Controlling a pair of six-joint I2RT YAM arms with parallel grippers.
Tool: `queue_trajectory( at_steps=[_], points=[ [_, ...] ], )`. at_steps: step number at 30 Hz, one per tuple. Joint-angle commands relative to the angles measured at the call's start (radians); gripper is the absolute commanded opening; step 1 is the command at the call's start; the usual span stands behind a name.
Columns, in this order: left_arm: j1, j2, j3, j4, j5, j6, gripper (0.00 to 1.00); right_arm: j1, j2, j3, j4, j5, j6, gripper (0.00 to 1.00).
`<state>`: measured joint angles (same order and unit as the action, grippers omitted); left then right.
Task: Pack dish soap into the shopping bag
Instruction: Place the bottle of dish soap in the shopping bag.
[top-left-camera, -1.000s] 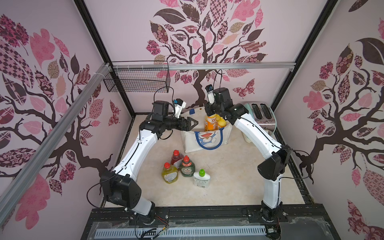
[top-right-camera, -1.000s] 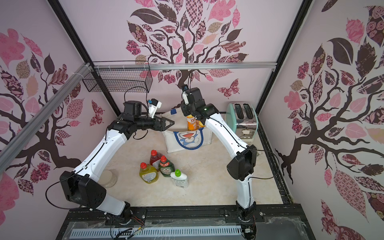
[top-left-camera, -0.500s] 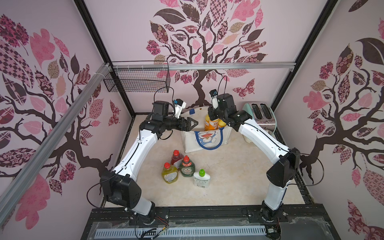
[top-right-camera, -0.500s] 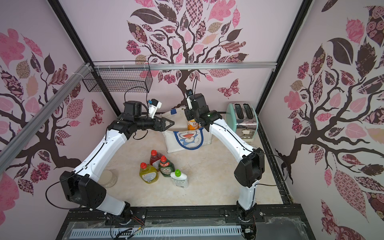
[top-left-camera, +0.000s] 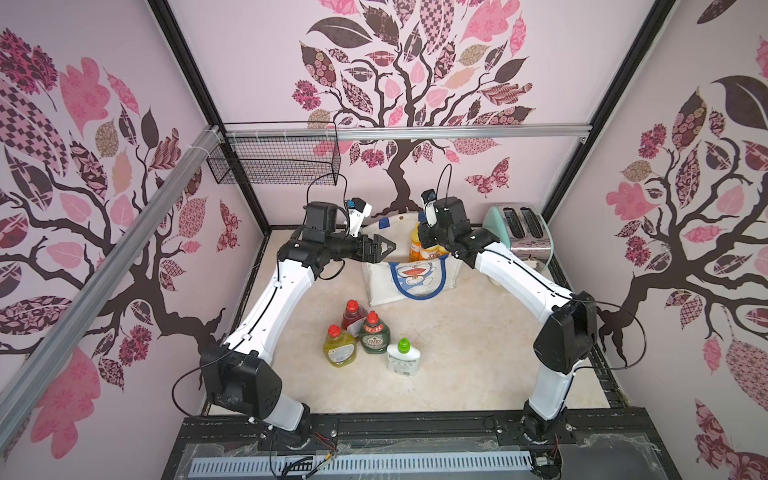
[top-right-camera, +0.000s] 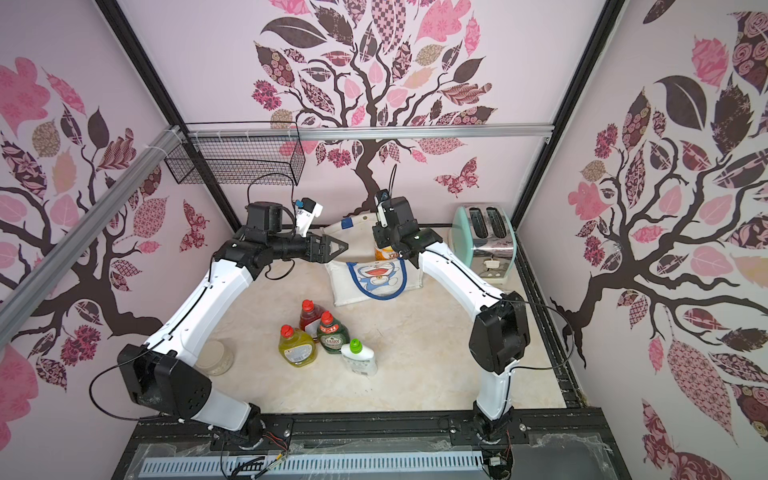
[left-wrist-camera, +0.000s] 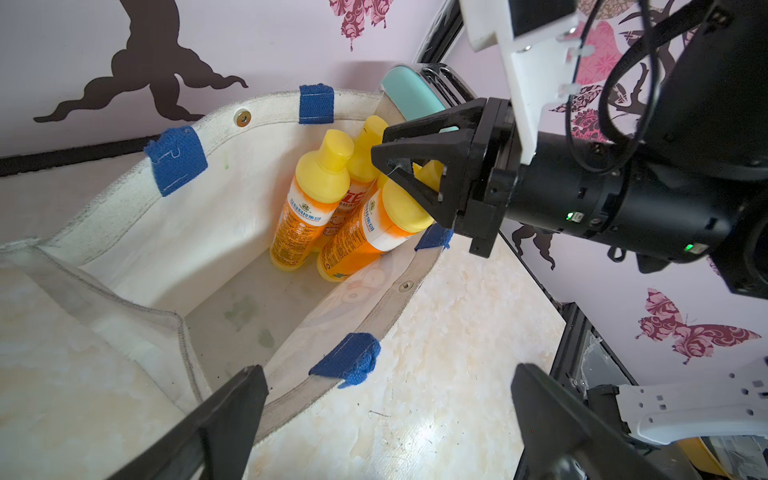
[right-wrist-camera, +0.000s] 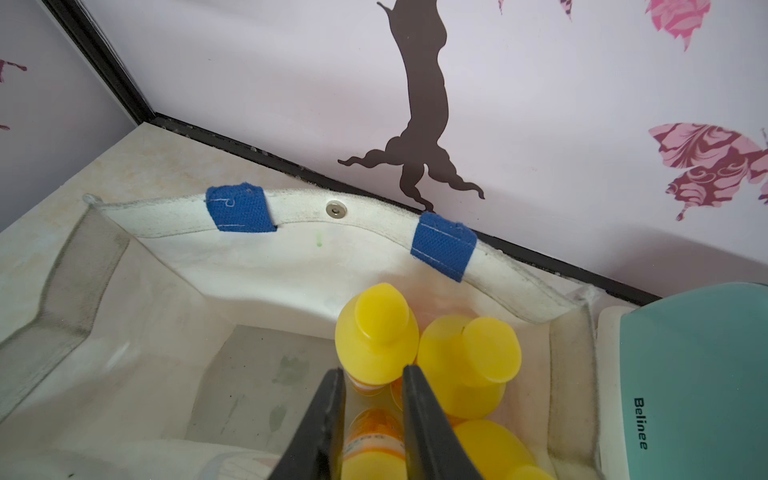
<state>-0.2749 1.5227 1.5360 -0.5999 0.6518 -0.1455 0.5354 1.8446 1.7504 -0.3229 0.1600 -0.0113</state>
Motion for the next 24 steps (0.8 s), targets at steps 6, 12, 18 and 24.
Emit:
queue_trajectory(
  at_steps=[6, 12, 18, 24],
  points=[
    [0.004, -0.025, -0.003, -0.007, -0.011, 0.025, 0.98, -0.023, -0.007, -0.027, 0.122, -0.034, 0.051, 0.0],
    [0.005, -0.029, -0.009, 0.009, 0.002, 0.021, 0.98, -0.027, 0.004, -0.054, 0.141, -0.038, 0.061, 0.07],
    [0.005, -0.028, -0.01, 0.013, 0.012, 0.019, 0.98, -0.028, 0.004, -0.086, 0.162, -0.038, 0.068, 0.13],
    [0.005, -0.027, -0.01, 0.02, 0.022, 0.014, 0.98, -0.029, 0.002, -0.111, 0.176, -0.037, 0.073, 0.3]
  ],
)
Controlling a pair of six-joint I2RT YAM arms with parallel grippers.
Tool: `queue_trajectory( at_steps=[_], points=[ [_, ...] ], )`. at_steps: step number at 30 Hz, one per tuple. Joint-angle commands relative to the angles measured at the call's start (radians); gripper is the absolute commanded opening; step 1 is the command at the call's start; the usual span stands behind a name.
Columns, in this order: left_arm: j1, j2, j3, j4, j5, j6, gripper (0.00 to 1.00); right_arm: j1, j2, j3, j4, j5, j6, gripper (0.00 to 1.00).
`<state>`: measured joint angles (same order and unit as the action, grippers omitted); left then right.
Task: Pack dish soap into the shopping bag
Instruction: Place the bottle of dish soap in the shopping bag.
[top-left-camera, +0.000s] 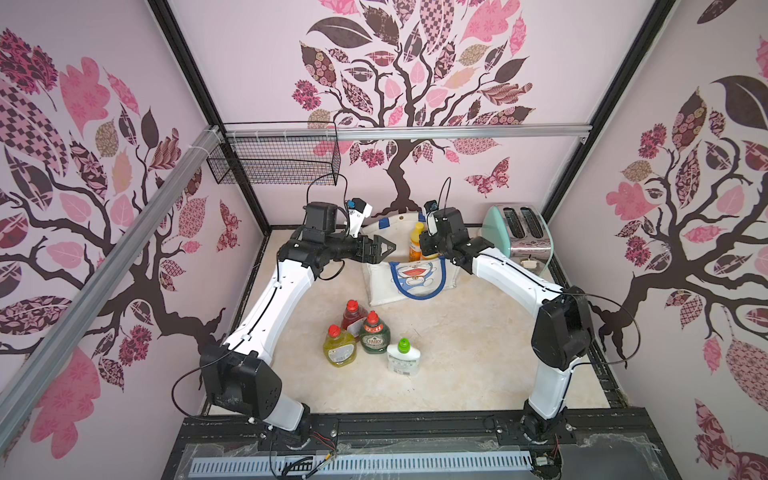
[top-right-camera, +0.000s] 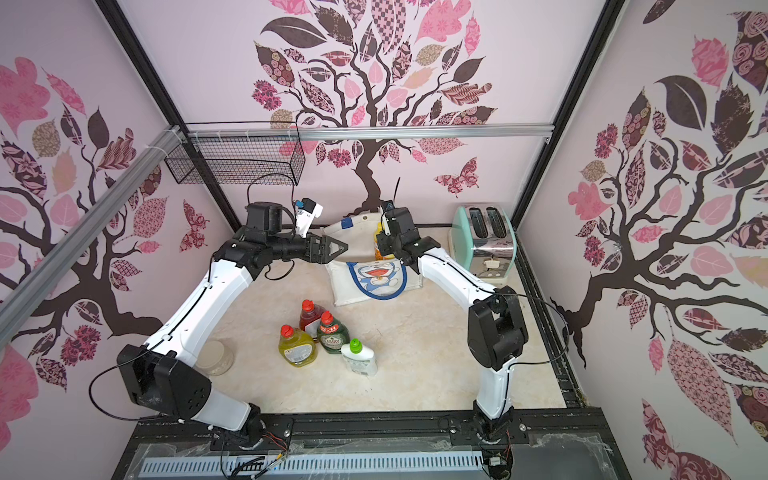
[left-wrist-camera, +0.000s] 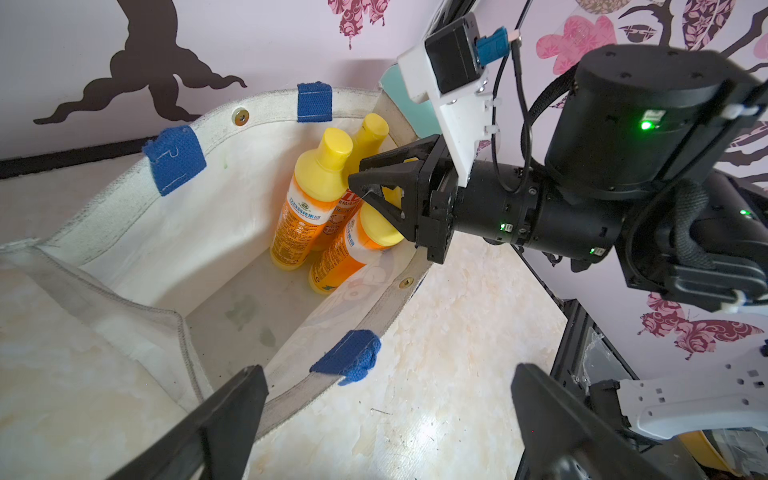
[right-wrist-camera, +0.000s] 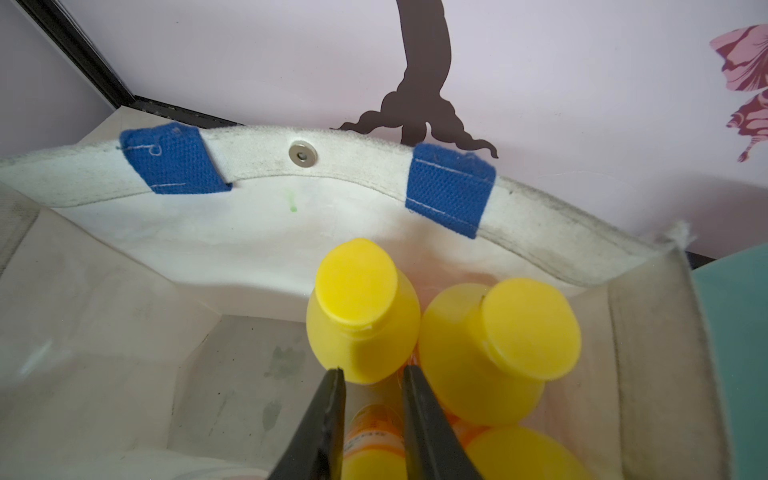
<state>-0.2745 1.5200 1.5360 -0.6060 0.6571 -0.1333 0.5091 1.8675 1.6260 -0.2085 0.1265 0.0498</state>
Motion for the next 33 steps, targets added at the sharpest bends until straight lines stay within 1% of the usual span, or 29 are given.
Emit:
queue_trajectory(
  at_steps=[1, 3, 5, 7, 14, 16, 19, 28, 31, 33],
  points=[
    [0.004, -0.025, -0.011, 0.031, 0.022, -0.001, 0.98, -0.003, -0.023, 0.008, 0.065, -0.007, 0.012, 0.3],
    [0.004, -0.026, -0.011, 0.034, 0.025, -0.003, 0.98, -0.003, -0.026, 0.006, 0.065, -0.008, 0.015, 0.32],
    [0.004, -0.026, -0.013, 0.032, 0.023, -0.001, 0.98, -0.003, -0.032, 0.001, 0.066, -0.007, 0.015, 0.39],
    [0.004, -0.026, -0.014, 0.031, 0.018, -0.002, 0.98, -0.003, -0.037, -0.004, 0.065, -0.011, 0.013, 0.4],
    [0.004, -0.024, -0.011, 0.034, 0.02, -0.006, 0.98, -0.003, -0.058, -0.016, 0.06, -0.004, 0.008, 0.48],
    [0.004, -0.026, -0.011, 0.033, 0.017, -0.005, 0.98, -0.004, -0.063, -0.015, 0.055, -0.005, 0.006, 0.48],
    [0.004, -0.025, -0.012, 0.035, 0.003, -0.009, 0.98, -0.003, -0.067, -0.003, 0.037, -0.009, 0.0, 0.56],
    [0.007, -0.026, -0.011, 0.037, 0.001, -0.012, 0.98, -0.004, -0.107, 0.003, -0.008, -0.038, -0.014, 0.72],
    [0.007, -0.03, -0.013, 0.041, -0.008, -0.017, 0.98, -0.003, -0.138, 0.002, -0.03, -0.072, -0.027, 0.8],
    [0.01, -0.035, -0.016, 0.044, -0.011, -0.018, 0.98, -0.002, -0.164, -0.003, -0.048, -0.1, -0.035, 0.81]
  ],
)
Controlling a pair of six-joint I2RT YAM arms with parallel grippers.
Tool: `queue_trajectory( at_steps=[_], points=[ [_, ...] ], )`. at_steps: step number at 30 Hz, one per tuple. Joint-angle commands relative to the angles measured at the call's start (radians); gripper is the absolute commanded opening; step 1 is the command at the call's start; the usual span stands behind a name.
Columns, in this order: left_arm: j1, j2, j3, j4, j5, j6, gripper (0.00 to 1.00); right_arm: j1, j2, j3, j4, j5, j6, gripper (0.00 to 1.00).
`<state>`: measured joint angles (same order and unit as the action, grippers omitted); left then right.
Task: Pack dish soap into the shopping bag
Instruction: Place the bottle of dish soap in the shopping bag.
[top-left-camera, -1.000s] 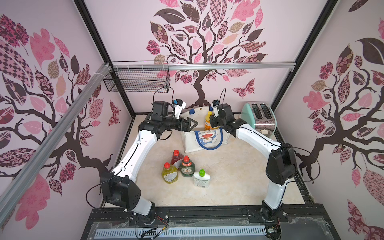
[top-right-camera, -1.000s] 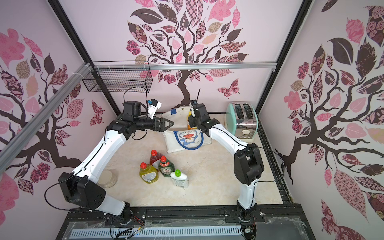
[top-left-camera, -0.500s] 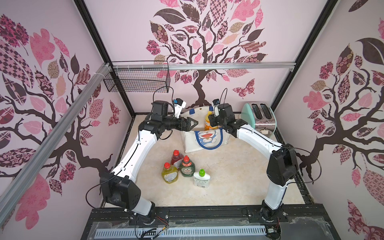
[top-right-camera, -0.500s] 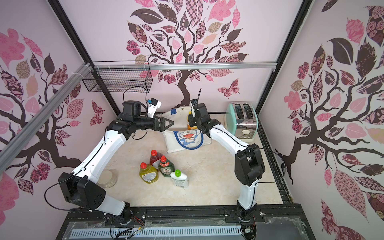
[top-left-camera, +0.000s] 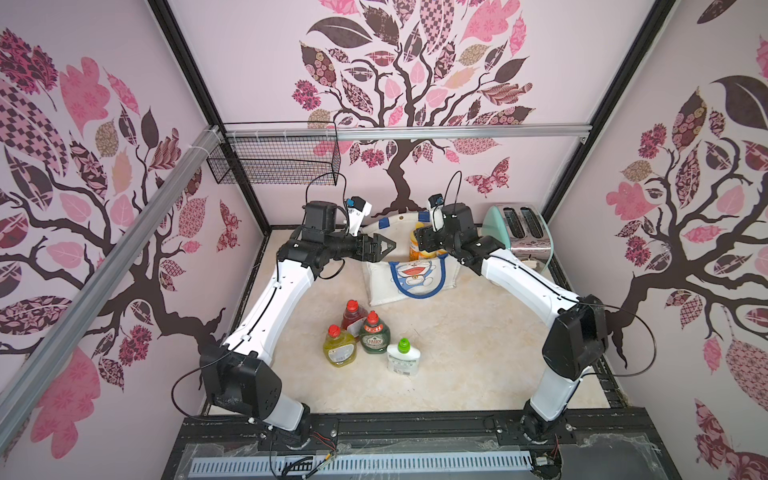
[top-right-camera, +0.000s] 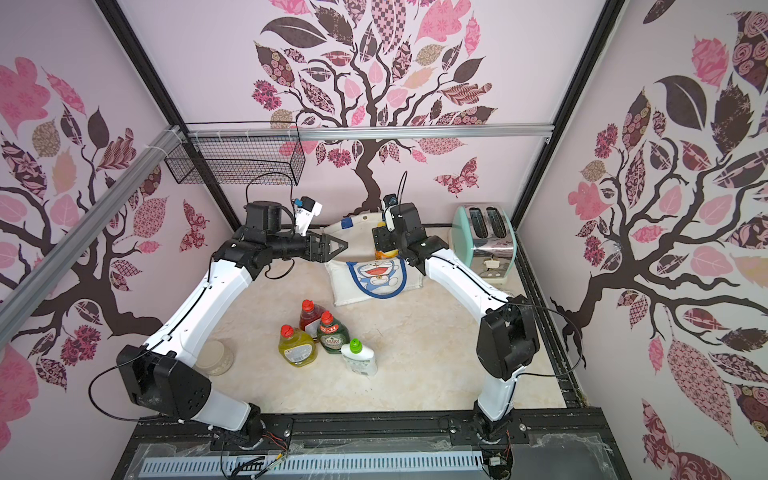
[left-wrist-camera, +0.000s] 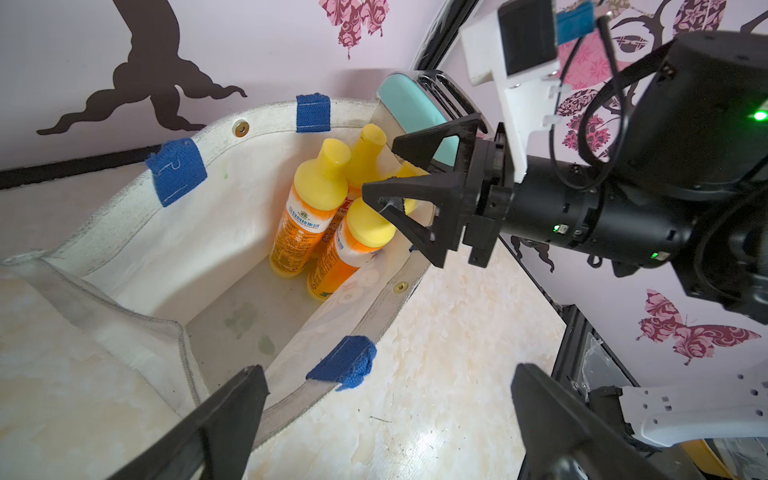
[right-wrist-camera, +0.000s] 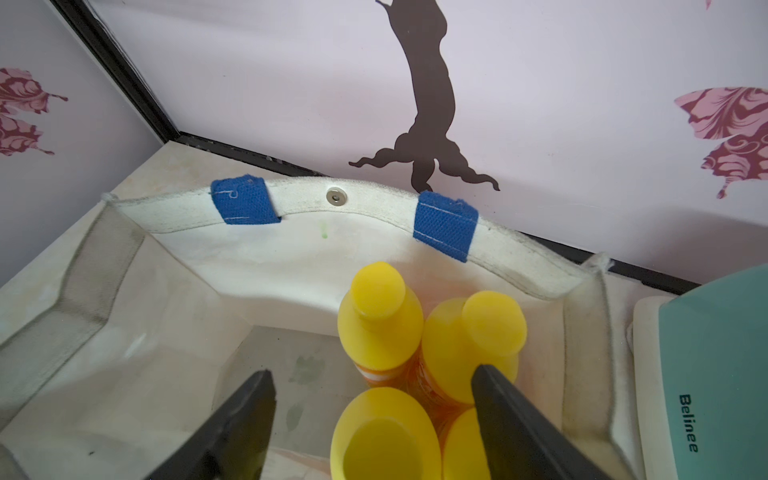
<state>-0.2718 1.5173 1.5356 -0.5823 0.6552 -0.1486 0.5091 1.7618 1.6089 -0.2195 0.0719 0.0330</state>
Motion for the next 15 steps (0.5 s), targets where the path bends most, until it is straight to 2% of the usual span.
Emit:
queue_trajectory(
  at_steps=[1, 3, 7, 10, 15],
  points=[
    [0.009, -0.035, -0.017, 0.021, -0.012, -0.004, 0.98, -0.002, -0.073, 0.01, -0.047, -0.054, -0.021, 0.84],
    [0.016, -0.04, -0.017, 0.02, -0.02, -0.003, 0.98, -0.002, -0.098, 0.016, -0.08, -0.038, 0.005, 0.87],
    [0.04, -0.059, -0.027, 0.039, -0.025, -0.028, 0.98, 0.016, -0.167, 0.009, -0.14, -0.122, 0.0, 0.93],
    [0.068, -0.082, -0.041, 0.044, -0.024, -0.051, 0.98, 0.07, -0.225, -0.023, -0.163, -0.162, -0.029, 0.97],
    [0.112, -0.137, -0.078, 0.048, -0.03, -0.071, 0.98, 0.167, -0.296, -0.092, -0.192, -0.329, -0.056, 0.98]
  ],
)
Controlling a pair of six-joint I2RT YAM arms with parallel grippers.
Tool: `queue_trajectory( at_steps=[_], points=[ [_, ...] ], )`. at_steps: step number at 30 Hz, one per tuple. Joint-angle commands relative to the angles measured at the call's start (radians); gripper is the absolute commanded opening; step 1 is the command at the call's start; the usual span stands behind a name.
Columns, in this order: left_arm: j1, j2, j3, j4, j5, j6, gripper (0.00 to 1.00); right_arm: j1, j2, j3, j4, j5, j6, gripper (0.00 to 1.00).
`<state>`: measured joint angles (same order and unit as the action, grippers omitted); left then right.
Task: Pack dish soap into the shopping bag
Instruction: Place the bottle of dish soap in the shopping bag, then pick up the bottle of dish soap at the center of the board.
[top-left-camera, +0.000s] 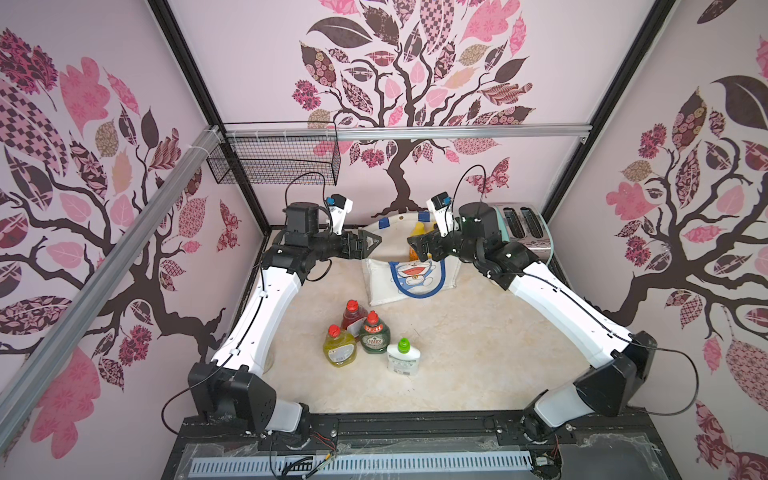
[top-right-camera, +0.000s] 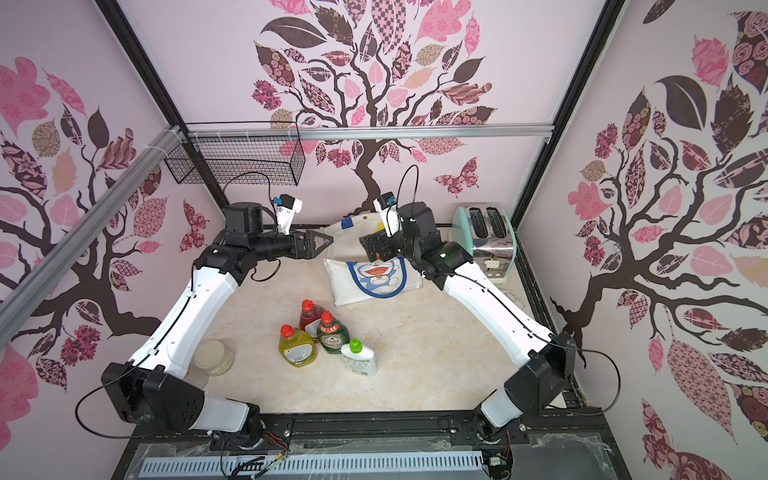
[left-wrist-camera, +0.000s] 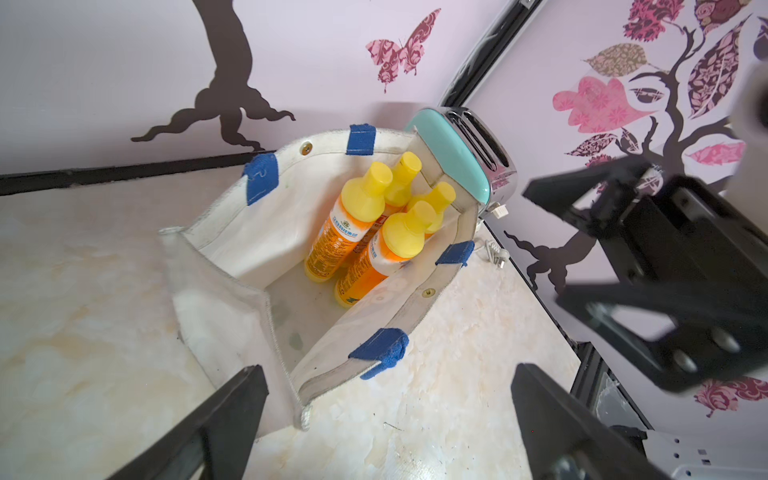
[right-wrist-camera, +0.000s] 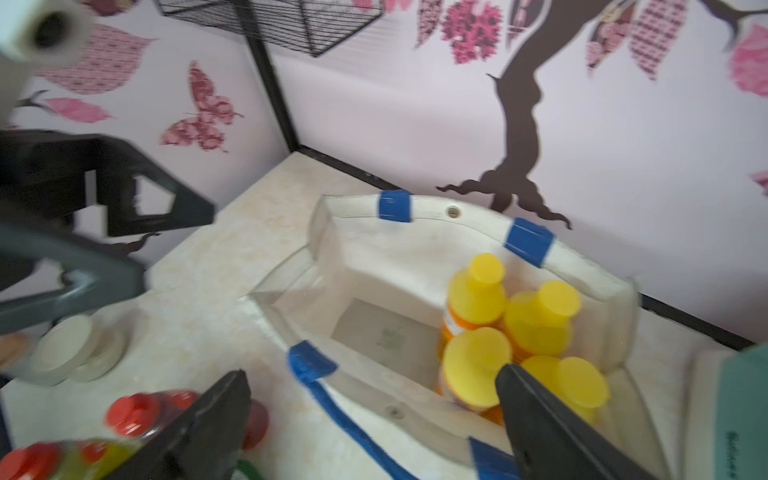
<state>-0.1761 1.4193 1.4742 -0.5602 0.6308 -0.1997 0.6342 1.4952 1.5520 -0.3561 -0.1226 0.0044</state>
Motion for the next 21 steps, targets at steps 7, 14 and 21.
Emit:
queue_trajectory(
  at_steps=[7, 14, 21],
  points=[
    [0.025, -0.074, -0.035, 0.035, 0.01, -0.038, 0.98, 0.157, -0.064, -0.158, -0.064, -0.246, -0.113, 0.93],
    [0.025, -0.069, -0.044, 0.053, 0.002, -0.048, 0.98, 0.213, -0.055, -0.211, -0.062, -0.273, -0.148, 0.91],
    [0.027, -0.064, -0.045, 0.071, 0.011, -0.061, 0.98, 0.266, 0.007, -0.203, -0.05, -0.248, -0.147, 0.89]
  ],
)
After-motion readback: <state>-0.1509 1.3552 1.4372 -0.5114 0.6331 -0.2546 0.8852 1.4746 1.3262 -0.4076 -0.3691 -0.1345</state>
